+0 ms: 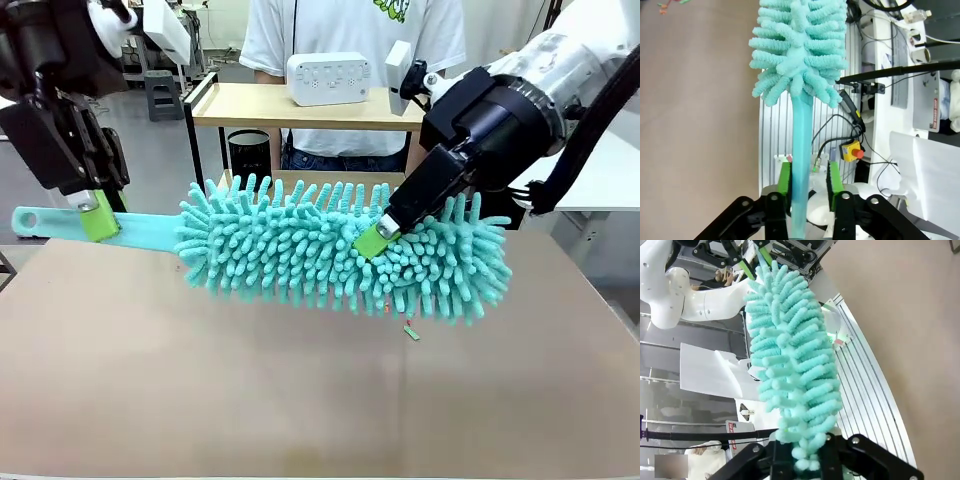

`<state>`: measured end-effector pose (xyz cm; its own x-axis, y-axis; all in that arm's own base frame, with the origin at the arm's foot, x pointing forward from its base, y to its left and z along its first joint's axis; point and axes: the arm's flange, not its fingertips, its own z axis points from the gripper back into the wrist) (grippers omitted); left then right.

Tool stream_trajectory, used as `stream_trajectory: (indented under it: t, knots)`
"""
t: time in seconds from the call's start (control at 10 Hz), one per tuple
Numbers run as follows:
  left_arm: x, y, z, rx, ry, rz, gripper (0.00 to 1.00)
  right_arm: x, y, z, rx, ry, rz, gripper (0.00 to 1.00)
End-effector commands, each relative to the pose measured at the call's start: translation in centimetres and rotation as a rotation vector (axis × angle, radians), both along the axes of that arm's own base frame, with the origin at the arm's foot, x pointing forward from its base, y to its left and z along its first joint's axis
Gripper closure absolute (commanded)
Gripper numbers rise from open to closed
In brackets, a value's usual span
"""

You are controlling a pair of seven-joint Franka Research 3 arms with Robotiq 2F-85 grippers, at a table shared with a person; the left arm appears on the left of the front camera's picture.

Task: Clean the shelf.
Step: Hand the Duster back to the human.

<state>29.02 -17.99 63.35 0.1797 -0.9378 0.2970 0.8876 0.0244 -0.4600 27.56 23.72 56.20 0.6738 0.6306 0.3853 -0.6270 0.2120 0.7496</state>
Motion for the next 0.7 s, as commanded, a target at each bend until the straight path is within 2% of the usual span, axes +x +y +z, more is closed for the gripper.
stream_trajectory:
  t: [0.0,0.1,0.2,0.4,0.6]
  knots:
    - [-0.5,1.2,0.9,-0.074,-0.009,0.074,0.0,0.5,-0.9,0.2,0.012,-0.012,0.023,1.0]
    - [-0.6,3.2,1.6,-0.127,-0.019,0.11,0.0,0.7,-1.4,0.3,0.023,-0.01,0.014,1.0]
    - [-0.7,5.3,1.8,-0.141,-0.037,0.198,0.0,0.9,-2.1,0.5,0.032,-0.012,-0.002,1.0]
    - [-0.4,11.5,1.8,-0.282,-0.055,0.47,0.0,1.1,-5.0,1.7,0.085,-0.008,-0.049,1.0]
    - [-1.4,19.8,0.3,-0.599,-0.089,1.047,0.0,0.8,-12.2,5.5,0.239,-0.043,-0.222,1.0]
